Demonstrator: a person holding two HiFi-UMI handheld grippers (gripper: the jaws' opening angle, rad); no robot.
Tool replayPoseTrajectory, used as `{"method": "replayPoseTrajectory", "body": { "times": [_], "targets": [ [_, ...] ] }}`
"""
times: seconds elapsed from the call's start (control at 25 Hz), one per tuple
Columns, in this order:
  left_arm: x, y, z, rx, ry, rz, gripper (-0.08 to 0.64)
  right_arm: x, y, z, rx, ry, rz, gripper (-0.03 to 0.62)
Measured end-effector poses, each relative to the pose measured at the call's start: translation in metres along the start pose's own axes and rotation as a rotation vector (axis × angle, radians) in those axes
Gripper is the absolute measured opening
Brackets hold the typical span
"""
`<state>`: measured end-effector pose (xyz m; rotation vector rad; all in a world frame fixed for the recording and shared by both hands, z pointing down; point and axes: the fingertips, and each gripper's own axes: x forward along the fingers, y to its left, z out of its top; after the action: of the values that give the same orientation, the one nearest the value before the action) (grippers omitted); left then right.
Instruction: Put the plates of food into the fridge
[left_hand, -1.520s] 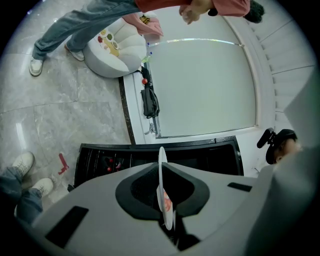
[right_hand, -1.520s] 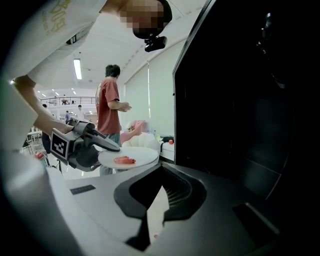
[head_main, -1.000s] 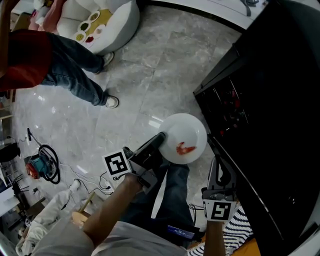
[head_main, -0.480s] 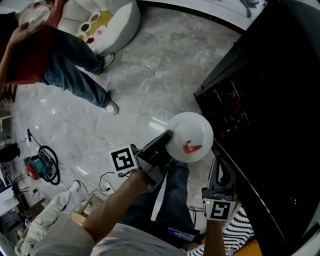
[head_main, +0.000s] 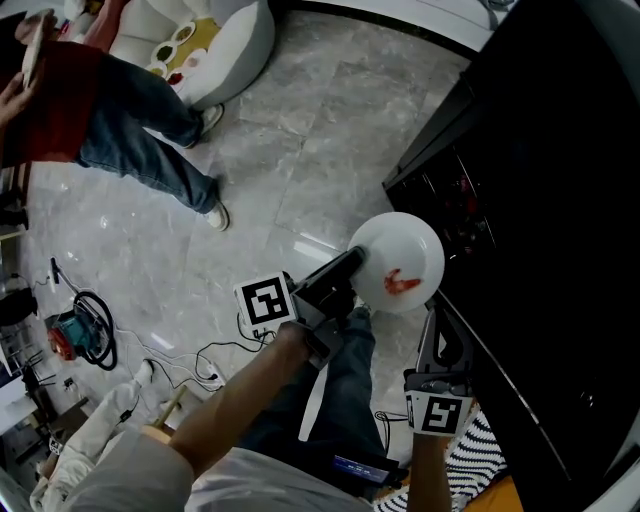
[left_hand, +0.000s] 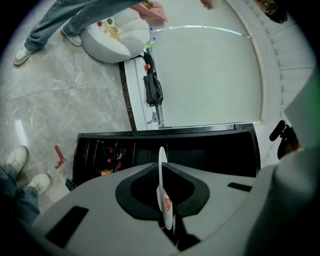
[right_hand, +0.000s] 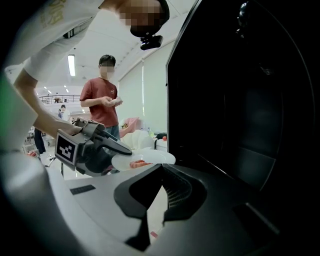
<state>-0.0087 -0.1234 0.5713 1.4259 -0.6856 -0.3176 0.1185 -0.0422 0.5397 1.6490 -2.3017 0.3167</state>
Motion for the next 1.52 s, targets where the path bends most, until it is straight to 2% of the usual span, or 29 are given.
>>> {"method": "replayPoseTrajectory", "body": {
  "times": [0.44,0.64,0.8,1.2,1.52],
  "targets": [
    [0.016,0.011,-0.027,0.001,0.030,0.028,0.018,0.004,-0.016,-0.013,0.058,-0.013,-0.070,0.009],
    [0.023,0.009,-0.022,0.001,0.016,0.016,0.018,0.002,-0.030,-0.015,0.116,-0.031,-0.138,0.009],
    [0.028,0.008,-0.017,0.018,0.023,0.011,0.018,0.001,-0.030,-0.016,0.146,-0.041,-0.146,0.009],
    [0.054,-0.005,0.001,0.033,0.037,-0.015,0.018,0.014,-0.030,-0.010,0.145,-0.053,-0.180,0.009],
    [0.084,-0.009,-0.003,0.029,0.052,-0.031,0.018,0.019,-0.041,-0.015,0.154,-0.066,-0.198,0.009]
  ]
}}
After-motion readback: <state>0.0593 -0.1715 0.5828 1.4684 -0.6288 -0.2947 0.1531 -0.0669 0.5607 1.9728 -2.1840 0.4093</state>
